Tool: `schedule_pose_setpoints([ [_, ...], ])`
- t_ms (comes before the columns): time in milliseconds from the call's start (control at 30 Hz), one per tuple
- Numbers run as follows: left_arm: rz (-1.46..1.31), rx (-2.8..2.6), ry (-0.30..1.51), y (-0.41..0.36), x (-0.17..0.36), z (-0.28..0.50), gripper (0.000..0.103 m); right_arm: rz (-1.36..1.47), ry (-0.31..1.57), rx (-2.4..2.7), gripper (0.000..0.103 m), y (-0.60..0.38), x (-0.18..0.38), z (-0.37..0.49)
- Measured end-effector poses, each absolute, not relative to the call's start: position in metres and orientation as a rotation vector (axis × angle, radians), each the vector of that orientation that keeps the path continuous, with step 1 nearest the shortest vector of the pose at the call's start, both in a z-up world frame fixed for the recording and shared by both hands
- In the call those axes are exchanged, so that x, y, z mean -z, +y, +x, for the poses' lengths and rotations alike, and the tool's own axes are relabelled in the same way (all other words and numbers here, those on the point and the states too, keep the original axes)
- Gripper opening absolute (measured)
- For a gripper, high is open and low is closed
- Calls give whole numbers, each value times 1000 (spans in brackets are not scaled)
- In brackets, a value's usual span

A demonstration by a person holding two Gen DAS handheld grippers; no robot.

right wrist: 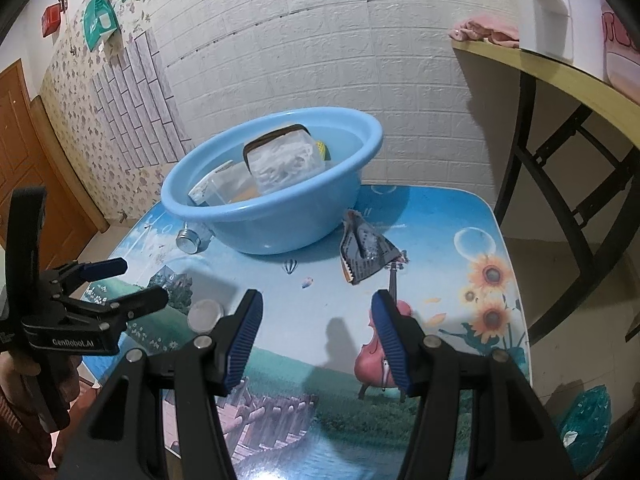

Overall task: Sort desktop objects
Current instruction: 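Withdraw both open grippers from the basin back over the table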

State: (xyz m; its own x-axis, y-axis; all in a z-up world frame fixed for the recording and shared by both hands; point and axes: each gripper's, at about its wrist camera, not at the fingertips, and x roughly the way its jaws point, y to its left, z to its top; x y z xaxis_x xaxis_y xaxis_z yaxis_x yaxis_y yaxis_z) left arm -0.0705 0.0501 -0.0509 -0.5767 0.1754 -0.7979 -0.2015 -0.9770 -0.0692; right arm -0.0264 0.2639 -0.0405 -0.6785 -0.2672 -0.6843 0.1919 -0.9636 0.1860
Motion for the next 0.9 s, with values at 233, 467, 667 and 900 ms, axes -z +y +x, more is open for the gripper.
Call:
schedule_pose_setpoints([
  [233,-1351,-2573,36,55,59,-67,102,1124,-152,2668,57,266,43,-27],
  [467,-1396,-2525,48,64,75,-66,102,1143,-162,2672,64,270,47,-27],
  [667,-1446,-2500,1,61,86,-71,102,1165,-165,2671,65,271,51,-29],
  [900,-1436,-2480,26,67,90,-71,103,1191,-162,2661,65,269,56,-33],
])
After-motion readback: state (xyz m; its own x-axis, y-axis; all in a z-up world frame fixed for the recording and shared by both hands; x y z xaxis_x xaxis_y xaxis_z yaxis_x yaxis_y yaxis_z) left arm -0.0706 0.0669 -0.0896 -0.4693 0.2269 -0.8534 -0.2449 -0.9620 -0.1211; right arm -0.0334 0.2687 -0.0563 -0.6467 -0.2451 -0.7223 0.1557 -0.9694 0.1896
